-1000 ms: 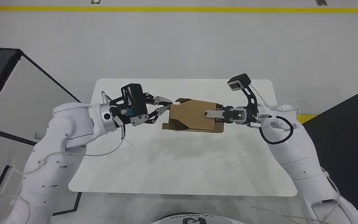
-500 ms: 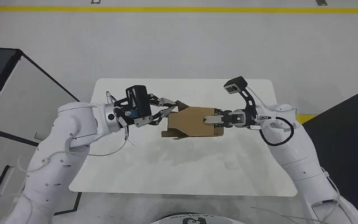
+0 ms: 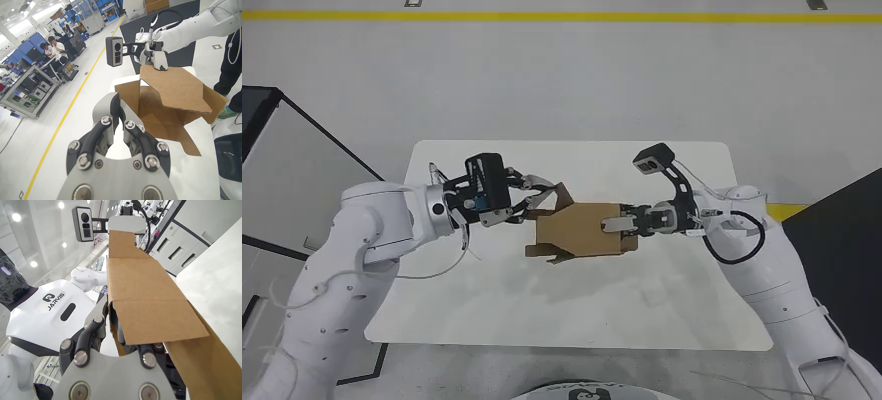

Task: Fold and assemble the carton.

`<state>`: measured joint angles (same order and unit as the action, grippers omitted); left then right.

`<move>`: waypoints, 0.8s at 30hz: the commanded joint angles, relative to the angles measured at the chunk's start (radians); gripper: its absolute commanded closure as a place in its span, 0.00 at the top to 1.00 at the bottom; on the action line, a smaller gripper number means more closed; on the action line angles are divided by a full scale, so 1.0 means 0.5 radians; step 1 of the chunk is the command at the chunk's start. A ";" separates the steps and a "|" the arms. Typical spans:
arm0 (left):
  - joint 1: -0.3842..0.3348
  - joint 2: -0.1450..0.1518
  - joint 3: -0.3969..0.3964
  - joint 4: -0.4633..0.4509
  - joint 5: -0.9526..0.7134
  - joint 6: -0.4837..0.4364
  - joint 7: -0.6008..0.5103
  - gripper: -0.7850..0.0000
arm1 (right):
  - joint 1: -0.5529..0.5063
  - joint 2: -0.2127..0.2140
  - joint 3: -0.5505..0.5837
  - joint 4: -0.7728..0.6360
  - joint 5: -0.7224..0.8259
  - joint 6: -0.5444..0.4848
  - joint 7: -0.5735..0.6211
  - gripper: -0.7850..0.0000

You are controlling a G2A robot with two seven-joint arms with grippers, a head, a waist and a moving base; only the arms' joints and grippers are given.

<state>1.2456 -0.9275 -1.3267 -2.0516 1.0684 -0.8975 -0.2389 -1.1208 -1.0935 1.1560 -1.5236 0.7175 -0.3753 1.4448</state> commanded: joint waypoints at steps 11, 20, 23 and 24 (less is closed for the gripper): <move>-0.021 -0.002 0.049 -0.018 0.009 -0.022 0.010 0.00 | 0.008 0.004 -0.038 0.000 -0.018 0.010 0.010 0.00; -0.020 0.003 -0.006 0.008 -0.008 0.011 0.034 0.00 | -0.011 0.012 0.005 0.035 0.019 -0.048 -0.048 0.00; 0.000 0.009 -0.060 0.017 -0.025 0.017 0.042 0.00 | -0.020 0.013 0.028 0.062 0.064 -0.071 -0.071 0.00; 0.008 0.011 -0.078 0.021 -0.029 0.015 0.043 0.00 | -0.023 0.013 0.034 0.070 0.080 -0.076 -0.076 0.00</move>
<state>1.2451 -0.9232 -1.3562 -2.0434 1.0562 -0.8894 -0.2178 -1.1310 -1.0870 1.1701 -1.4924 0.7491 -0.4107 1.4093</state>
